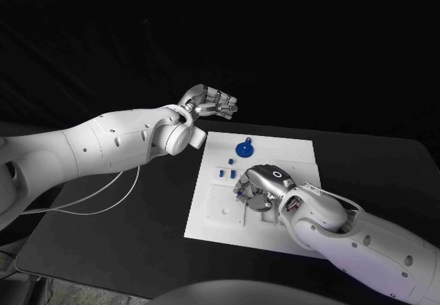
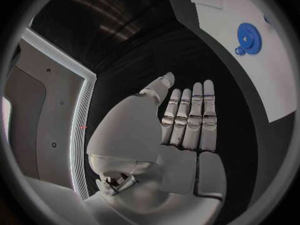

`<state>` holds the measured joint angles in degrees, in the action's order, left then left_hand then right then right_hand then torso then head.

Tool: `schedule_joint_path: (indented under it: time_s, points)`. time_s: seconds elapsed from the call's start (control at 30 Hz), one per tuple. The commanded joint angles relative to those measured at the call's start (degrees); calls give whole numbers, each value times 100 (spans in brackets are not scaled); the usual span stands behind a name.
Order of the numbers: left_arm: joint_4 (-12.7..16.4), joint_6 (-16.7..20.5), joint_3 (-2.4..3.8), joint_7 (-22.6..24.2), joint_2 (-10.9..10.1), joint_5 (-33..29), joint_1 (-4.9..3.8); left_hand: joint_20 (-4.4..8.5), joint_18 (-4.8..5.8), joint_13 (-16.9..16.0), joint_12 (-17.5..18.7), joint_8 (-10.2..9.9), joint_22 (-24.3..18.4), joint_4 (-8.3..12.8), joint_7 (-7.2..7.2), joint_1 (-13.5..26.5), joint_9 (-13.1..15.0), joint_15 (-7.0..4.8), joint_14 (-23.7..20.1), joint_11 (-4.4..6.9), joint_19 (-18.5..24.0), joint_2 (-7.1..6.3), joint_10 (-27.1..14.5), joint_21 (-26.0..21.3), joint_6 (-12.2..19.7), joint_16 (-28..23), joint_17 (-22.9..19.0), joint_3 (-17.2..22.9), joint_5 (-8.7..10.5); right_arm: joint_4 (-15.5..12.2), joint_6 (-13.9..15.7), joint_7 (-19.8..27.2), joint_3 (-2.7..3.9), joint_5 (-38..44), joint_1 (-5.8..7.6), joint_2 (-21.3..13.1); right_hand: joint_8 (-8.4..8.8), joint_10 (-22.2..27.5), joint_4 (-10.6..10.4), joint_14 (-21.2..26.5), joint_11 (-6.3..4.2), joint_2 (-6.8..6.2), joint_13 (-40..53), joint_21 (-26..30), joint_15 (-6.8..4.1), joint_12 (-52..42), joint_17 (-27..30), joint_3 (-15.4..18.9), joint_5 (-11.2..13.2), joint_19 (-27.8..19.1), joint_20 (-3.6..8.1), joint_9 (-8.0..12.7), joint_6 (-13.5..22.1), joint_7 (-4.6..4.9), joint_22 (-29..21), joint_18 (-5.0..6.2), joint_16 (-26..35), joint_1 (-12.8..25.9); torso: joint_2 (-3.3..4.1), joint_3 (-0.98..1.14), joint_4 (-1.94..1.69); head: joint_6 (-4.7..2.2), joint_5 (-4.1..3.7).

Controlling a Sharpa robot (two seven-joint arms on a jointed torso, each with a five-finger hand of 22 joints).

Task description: Assemble the parts on the task board

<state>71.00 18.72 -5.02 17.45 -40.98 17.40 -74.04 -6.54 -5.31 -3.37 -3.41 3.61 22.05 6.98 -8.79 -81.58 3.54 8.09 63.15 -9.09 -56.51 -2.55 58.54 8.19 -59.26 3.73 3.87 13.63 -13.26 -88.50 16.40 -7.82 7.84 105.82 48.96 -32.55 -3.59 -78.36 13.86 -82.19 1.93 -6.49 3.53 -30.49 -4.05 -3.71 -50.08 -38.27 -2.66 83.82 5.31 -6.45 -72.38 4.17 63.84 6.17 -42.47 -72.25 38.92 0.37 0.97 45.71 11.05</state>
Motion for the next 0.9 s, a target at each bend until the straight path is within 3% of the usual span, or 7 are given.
schedule_joint_path:
  time_s: [0.03,0.5,0.9]
  points:
    - [2,-4,5,14,15,-42,-9,-1,-68,6,-14,9,5,1,-1,45,6,-23,-30,0,27,-21,8,17,19,-17,-5,6,30,-18,10,-14,-6,227,-17,7,-11,-255,35,-30,-138,96,92,-40,-21,-19,-8,-6,-13,258,41,-5,-19,6,10,95,27,-62,3,-1,-3,14,21]
    - [-42,-32,5,-25,30,-42,-9,-8,-74,6,-13,6,137,-20,-3,38,4,-21,-28,-1,48,-18,5,-7,29,-17,-5,-17,48,-22,36,-27,-16,302,-49,-8,-9,-260,52,-36,-139,96,89,-66,-22,-17,-16,-15,-13,258,42,-3,-23,4,30,96,33,-55,3,1,5,18,97]
    - [-51,-45,5,-30,29,-41,-9,-8,-74,6,-13,6,137,-20,-3,38,4,-21,-28,-1,48,-18,5,-7,29,-17,-5,-17,48,4,5,-35,-23,324,-61,-11,-10,-263,68,-43,-140,95,88,-69,-24,-17,-25,-22,-13,257,43,0,-28,3,41,97,39,-45,4,1,3,43,115]
